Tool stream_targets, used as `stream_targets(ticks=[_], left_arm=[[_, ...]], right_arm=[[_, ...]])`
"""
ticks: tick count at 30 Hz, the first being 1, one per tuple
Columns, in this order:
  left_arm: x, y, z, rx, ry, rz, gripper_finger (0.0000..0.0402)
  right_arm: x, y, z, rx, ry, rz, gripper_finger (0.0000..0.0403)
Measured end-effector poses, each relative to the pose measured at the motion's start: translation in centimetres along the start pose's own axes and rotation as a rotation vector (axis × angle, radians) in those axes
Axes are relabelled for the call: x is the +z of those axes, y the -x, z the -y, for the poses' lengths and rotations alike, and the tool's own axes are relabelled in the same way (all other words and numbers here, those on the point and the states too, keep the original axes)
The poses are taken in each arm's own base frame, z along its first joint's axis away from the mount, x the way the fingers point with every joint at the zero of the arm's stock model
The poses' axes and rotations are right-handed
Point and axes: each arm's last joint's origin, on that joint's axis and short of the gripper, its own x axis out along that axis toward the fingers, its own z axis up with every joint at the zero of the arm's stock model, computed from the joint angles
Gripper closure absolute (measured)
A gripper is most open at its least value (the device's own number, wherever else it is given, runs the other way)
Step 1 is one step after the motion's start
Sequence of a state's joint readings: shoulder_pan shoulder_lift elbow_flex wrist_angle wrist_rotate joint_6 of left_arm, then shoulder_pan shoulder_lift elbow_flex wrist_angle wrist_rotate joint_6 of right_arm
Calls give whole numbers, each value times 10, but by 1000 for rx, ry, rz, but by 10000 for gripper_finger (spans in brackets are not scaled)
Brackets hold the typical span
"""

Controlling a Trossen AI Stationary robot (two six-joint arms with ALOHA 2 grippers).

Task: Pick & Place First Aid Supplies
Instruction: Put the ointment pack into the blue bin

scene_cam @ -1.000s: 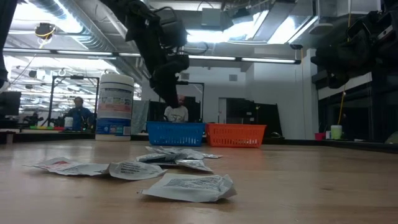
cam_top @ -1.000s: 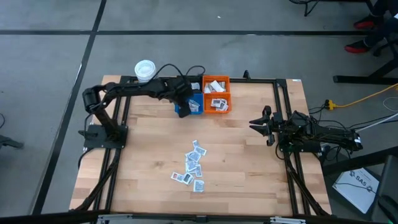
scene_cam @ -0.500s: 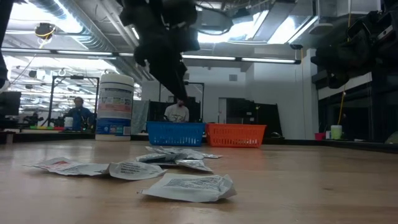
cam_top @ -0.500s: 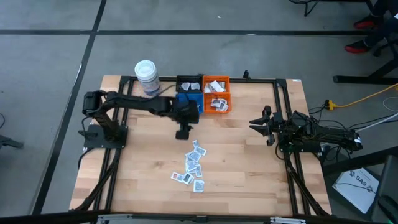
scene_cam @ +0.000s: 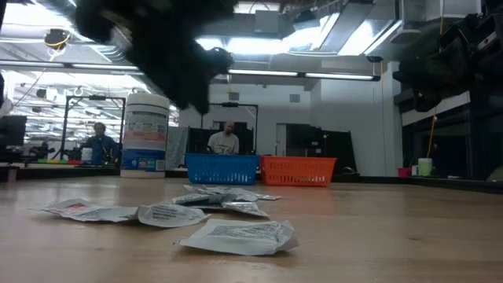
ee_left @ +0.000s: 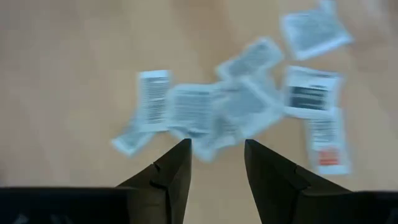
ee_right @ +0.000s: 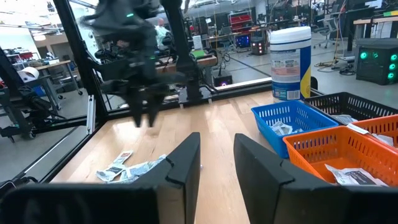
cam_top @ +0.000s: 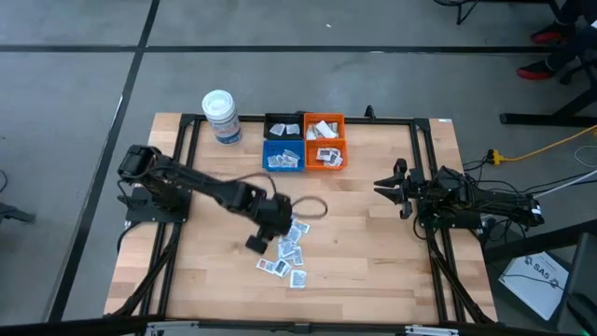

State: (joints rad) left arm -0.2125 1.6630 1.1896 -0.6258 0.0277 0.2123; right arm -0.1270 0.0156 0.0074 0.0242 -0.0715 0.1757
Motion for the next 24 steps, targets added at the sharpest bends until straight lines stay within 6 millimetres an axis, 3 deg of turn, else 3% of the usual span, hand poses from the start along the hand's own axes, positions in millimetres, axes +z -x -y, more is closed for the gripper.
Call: stream_targets(ticks=[12,18,24], left_arm=[[4,3,88,-119,-119,-34,258],[1,-11,104,-131,-86,-88,258],[-4,-34,104,-44,-58,-155,258]], right_arm=[[0,0,0,0,0,0,303],[0,0,0,0,0,0,303],[0,0,0,0,0,0,303]])
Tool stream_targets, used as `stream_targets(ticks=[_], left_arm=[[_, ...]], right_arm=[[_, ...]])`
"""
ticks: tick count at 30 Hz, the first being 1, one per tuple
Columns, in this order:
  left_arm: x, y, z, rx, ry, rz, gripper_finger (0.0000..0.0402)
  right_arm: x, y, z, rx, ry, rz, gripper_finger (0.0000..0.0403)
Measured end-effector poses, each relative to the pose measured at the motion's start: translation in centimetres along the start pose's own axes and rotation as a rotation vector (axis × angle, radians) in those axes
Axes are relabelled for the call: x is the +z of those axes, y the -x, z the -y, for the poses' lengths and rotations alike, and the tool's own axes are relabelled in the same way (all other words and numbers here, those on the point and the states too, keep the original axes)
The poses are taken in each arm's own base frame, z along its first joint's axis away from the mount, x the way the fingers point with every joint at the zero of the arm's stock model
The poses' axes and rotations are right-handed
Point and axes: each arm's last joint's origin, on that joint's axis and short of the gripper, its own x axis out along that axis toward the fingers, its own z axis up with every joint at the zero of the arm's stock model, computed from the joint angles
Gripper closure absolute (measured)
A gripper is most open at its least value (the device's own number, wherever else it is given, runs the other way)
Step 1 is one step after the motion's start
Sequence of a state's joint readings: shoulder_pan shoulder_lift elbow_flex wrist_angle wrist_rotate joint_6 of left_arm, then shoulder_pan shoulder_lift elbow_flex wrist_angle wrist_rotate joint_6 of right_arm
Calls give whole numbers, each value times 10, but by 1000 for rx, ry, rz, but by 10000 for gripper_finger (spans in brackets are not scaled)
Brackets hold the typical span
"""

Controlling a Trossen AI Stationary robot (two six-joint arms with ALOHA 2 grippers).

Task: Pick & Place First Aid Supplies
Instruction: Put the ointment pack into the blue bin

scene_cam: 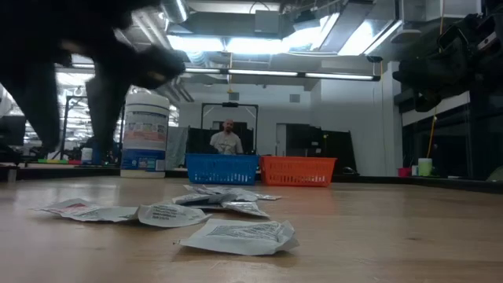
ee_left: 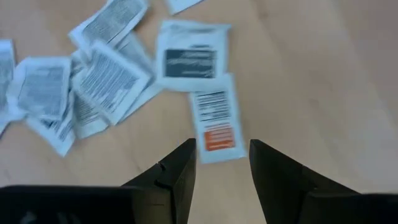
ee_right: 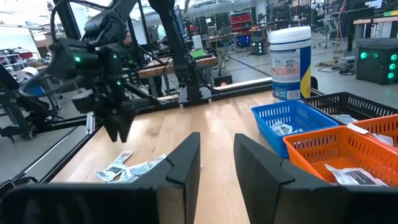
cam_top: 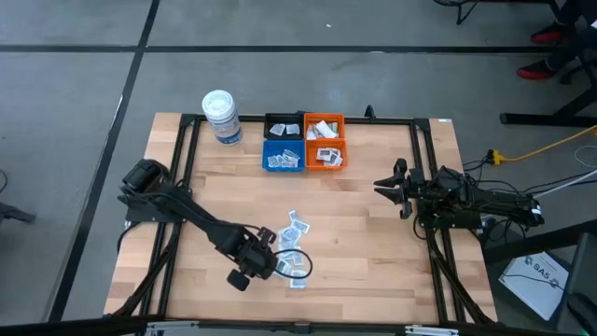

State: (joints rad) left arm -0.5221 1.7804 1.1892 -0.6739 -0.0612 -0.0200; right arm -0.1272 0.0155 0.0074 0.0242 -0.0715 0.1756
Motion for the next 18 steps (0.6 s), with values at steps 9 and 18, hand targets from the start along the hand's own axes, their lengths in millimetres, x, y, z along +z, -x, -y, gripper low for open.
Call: stream_targets(ticks=[9,18], left_arm=[[-1,-29,-5,-21,115,-64,258],[3,-47,0,-27,107,-62,258]], right_arm=[[0,0,0,0,0,0,303],[0,0,0,0,0,-1,303]])
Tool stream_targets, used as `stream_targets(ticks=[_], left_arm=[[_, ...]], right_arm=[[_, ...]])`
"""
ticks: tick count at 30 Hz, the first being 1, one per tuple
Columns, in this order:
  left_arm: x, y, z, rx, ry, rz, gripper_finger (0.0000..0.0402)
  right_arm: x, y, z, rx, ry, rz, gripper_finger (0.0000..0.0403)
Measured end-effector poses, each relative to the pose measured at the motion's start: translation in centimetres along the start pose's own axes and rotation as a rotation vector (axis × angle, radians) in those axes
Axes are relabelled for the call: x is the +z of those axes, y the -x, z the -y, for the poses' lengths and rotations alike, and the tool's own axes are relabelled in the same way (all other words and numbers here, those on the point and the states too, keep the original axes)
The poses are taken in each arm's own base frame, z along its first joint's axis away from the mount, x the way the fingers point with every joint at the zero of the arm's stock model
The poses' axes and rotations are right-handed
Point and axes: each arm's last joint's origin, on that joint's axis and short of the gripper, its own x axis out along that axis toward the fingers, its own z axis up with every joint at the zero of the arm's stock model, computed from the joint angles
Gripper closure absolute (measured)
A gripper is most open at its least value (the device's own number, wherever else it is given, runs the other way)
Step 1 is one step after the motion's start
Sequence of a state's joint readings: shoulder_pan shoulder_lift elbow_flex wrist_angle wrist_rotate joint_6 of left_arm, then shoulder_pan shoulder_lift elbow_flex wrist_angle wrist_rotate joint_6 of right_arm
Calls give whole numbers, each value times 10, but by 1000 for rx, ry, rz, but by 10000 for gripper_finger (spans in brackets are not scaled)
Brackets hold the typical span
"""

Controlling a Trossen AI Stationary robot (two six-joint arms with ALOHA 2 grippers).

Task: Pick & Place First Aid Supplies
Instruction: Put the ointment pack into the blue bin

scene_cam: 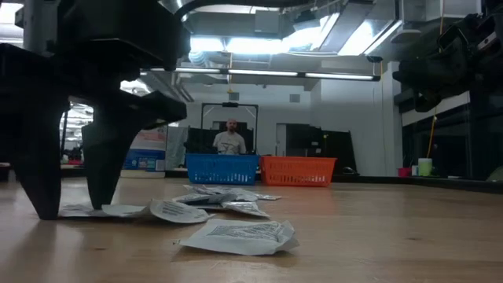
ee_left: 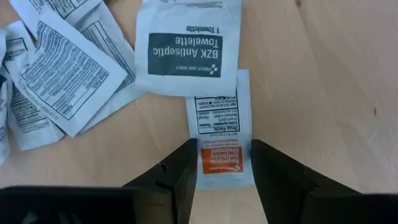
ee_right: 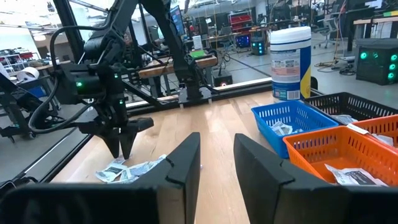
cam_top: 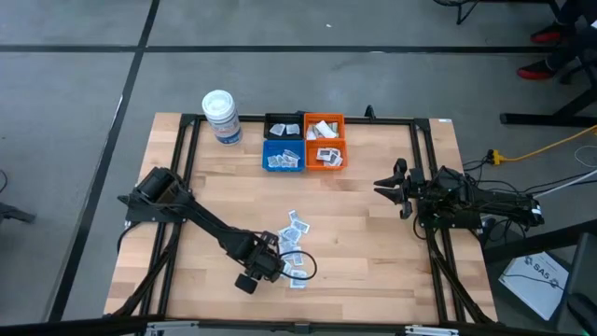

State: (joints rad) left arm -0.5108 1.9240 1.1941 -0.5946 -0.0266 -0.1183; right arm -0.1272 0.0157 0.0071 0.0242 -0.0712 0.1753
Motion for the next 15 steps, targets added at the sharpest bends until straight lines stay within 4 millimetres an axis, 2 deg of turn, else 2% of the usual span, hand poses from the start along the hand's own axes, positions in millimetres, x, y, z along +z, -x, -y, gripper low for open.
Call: stream_targets(ticks=[8,15], left_arm=[[0,-1,-3,1,35,-3,276],[1,-2,-9,0,54,0,357]], right_arm=[[0,0,0,1,0,0,303],[0,0,0,0,0,0,303]])
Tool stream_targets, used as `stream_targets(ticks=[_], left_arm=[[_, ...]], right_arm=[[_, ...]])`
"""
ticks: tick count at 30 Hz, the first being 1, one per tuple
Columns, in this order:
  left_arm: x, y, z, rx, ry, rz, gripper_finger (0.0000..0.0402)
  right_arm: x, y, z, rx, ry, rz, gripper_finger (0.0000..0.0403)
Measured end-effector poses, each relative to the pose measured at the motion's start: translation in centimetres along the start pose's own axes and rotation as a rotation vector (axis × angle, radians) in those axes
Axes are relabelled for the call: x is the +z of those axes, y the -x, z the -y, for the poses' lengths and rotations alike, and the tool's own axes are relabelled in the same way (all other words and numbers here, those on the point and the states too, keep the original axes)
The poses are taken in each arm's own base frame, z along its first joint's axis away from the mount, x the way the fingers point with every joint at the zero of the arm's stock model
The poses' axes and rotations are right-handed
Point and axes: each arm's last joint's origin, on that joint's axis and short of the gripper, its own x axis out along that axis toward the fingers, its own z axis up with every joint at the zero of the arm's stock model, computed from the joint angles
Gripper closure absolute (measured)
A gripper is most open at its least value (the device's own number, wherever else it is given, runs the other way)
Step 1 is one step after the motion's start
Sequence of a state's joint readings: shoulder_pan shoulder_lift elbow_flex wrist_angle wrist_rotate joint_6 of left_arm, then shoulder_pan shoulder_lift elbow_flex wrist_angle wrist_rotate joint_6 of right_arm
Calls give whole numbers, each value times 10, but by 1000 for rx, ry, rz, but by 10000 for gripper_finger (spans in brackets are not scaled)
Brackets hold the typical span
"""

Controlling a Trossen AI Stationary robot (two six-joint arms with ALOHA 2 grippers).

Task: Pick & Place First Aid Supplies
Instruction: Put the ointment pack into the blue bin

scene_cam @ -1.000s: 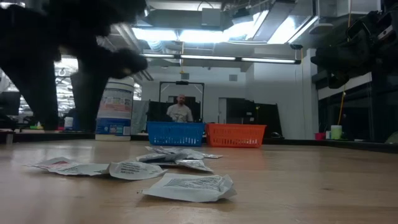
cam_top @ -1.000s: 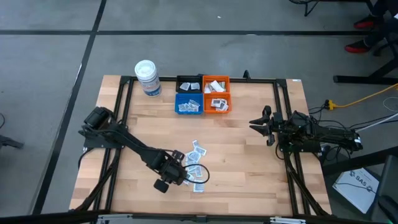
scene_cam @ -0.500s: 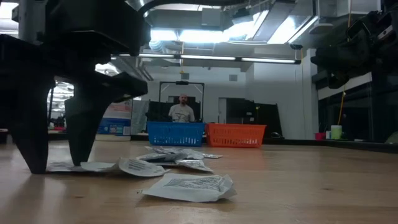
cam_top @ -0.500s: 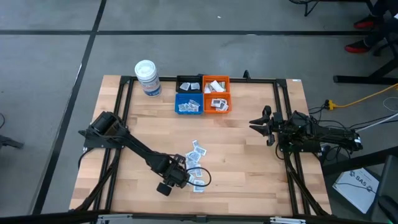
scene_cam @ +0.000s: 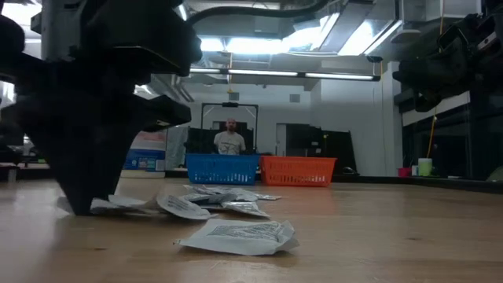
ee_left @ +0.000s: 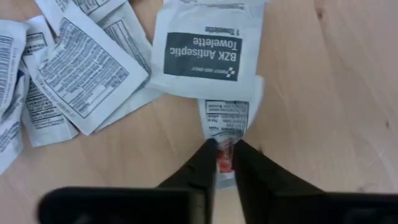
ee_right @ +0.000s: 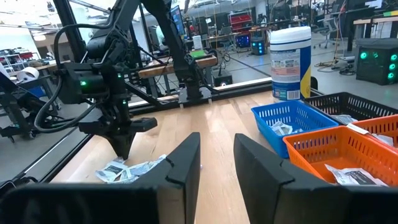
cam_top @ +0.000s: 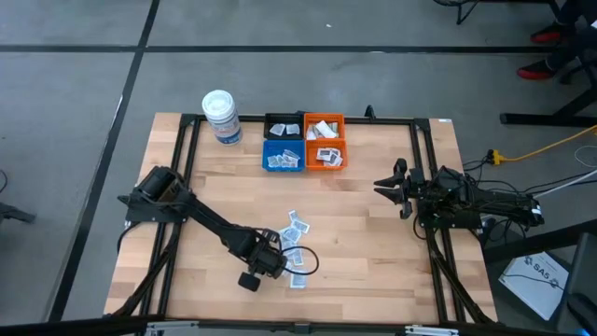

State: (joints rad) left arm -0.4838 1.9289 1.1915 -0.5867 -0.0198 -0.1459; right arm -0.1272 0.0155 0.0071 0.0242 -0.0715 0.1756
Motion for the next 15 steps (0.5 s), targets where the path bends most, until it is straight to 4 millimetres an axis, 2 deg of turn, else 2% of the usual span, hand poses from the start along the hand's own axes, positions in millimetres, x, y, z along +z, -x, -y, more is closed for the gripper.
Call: stream_targets(ticks=[3,10,15], left_arm=[[0,1,-2,-14,6,0,393],[-6,13,-13,-8,-26,-47,400],[-8,39,-21,-33,-5,-18,400]], right_arm=[[0,0,0,0,0,0,303],[0,0,0,0,0,0,303],[0,0,0,0,0,0,303]])
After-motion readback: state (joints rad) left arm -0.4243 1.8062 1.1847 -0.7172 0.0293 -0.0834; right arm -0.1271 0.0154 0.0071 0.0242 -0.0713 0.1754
